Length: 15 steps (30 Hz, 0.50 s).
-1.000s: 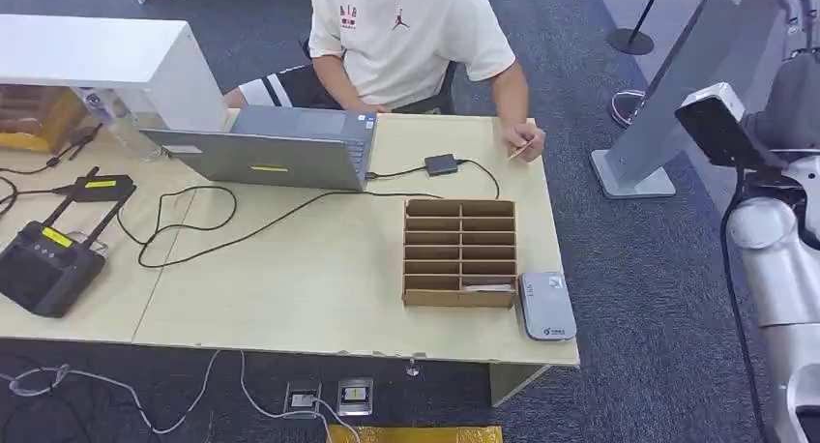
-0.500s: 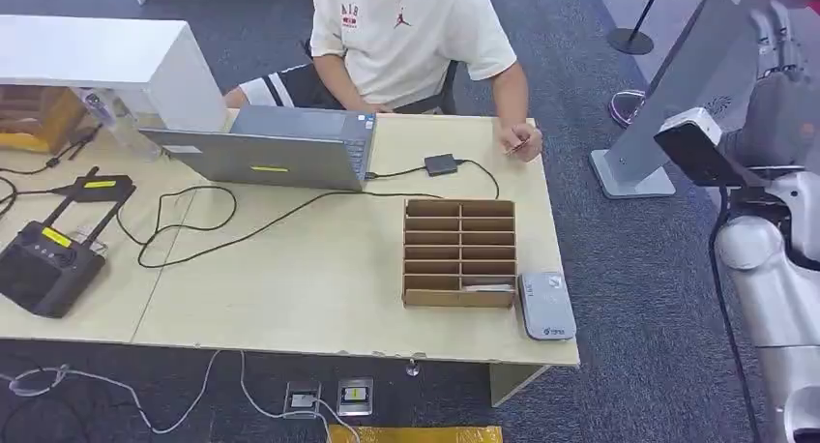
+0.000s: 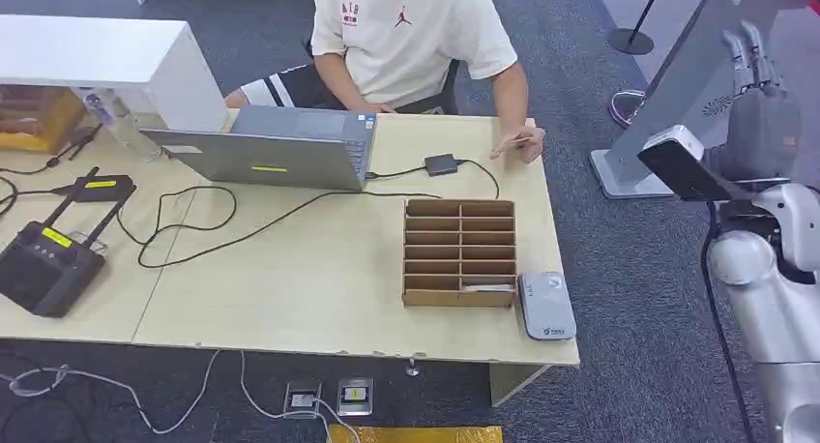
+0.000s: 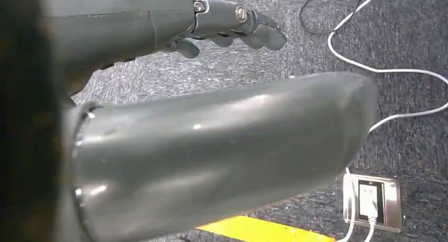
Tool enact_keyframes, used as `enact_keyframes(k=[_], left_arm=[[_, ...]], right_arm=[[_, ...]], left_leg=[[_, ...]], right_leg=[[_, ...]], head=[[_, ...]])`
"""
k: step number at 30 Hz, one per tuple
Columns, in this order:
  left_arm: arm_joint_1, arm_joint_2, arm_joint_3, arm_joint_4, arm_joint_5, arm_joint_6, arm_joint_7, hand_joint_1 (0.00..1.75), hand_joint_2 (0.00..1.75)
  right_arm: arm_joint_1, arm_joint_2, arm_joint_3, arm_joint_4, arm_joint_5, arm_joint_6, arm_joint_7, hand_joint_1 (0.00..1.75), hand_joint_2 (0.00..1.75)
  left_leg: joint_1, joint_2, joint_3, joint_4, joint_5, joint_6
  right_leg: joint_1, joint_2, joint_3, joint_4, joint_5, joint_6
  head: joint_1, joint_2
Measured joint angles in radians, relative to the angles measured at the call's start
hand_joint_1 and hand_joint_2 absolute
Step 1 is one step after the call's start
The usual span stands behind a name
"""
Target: Pass the card to the sensor for recognition and then transmit it.
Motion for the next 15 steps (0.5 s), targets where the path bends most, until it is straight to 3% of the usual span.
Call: enact_keyframes(k=[9,15], left_arm=[[0.000,0.000,-0.010,0.000,-0.007,-0.001,0.000,0.00,0.00],[0.000,0.000,-0.019,0.000,-0.008,-0.004,0.000,0.00,0.00]], right_arm=[[0.040,0.000,0.000,-0.017,0.008,0.033,0.014,0.00,1.75],[0.060,0.000,0.007,-0.025,0.009,0.092,0.018,0.00,1.75]], left_leg=[[0.000,0.000,0.000,0.000,0.000,0.000],[0.000,0.000,0.000,0.000,0.000,0.000]], right_leg=[[0.000,0.000,0.000,0.000,0.000,0.000],[0.000,0.000,0.000,0.000,0.000,0.000]], head=[[0.000,0.000],[0.000,0.000]])
